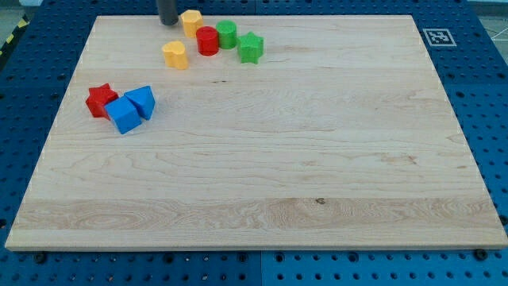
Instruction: Push the yellow heart to the green circle
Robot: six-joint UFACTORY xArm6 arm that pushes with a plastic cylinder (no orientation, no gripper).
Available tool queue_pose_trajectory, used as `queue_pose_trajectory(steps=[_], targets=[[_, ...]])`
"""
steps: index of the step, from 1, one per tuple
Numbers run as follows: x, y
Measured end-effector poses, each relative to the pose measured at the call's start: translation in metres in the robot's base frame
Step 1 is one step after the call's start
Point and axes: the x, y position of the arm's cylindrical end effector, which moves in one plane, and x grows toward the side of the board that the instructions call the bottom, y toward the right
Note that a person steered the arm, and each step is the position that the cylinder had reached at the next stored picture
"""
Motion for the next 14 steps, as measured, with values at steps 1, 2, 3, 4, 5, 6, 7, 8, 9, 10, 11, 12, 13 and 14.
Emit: queue_pose_trajectory(steps=[1, 2, 3, 4, 5, 6, 7, 8, 9, 10, 11, 12, 13, 14], targets=[[0.007, 0.021], [0.006, 0.018], [0.006, -0.018], [0.026, -0.057], [0.06, -0.071], [0.09, -0.061], [0.097, -0.018], [0.096, 0.04], [0.096, 0.063], [0.105, 0.053], [0.133, 0.052], [0.147, 0.084], [0.144, 0.102], [0.112, 0.078]])
